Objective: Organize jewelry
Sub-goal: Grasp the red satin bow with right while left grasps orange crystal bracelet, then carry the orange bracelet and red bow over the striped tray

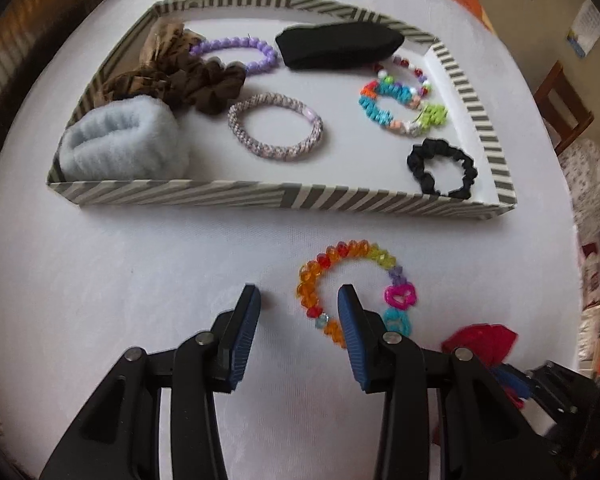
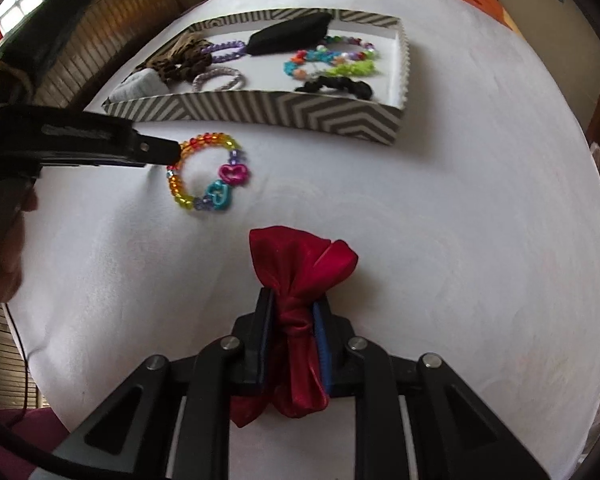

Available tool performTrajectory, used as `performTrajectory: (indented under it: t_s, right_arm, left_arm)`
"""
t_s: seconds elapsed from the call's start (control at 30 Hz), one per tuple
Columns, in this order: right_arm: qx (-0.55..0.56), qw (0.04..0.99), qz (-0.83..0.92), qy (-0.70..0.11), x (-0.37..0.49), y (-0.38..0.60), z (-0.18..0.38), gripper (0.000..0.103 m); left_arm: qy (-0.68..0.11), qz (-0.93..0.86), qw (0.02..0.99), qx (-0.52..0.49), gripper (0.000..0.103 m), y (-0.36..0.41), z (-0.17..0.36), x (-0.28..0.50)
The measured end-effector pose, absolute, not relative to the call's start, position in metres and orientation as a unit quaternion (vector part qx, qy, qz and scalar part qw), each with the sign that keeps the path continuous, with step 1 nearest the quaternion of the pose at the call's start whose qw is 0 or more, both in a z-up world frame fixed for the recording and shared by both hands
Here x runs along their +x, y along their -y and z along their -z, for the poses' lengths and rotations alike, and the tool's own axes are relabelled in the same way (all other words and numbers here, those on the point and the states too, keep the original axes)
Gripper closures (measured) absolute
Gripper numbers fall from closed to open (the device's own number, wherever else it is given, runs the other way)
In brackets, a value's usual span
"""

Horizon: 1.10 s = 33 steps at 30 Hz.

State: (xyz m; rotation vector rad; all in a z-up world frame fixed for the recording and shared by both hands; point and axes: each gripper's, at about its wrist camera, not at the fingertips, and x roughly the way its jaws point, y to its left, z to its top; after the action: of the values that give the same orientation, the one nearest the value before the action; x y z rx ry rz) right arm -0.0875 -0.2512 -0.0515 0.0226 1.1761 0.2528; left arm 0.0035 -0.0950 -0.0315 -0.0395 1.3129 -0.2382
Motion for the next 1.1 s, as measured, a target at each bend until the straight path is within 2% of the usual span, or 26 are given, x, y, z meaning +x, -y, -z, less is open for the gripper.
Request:
performTrajectory:
  t_s: [0.1,0.2,0.5,1.1]
  right_arm:
    - [0.018,0.825,-0.123,-0.551,-0.088,0.254,0.053,0.083]
    - [0.023,0.826,-0.129,-0.549,-0.089,0.254,0.054,0.083]
    - [0.050,0.840,-0.127,-0.525,-0.088,0.263,0.034,0.085]
    - [0.053,0.873,-0.137,-0.464,-0.070,0.259,-0.029,0.085]
  left_arm:
    - [-0.605,0.111,0.788,0.002,0.072,0.105,0.033,0.003]
    - [-0.592,0.112,0.798,0.020,0.101,0.109,0.034,0.000]
    - [-0.589,0.150,0.794,-0.036,0.101,0.084,0.005,-0.006]
    - [-0.515,0.156,0.842,-0.034,0.101,0.066,-0.087,-0.004]
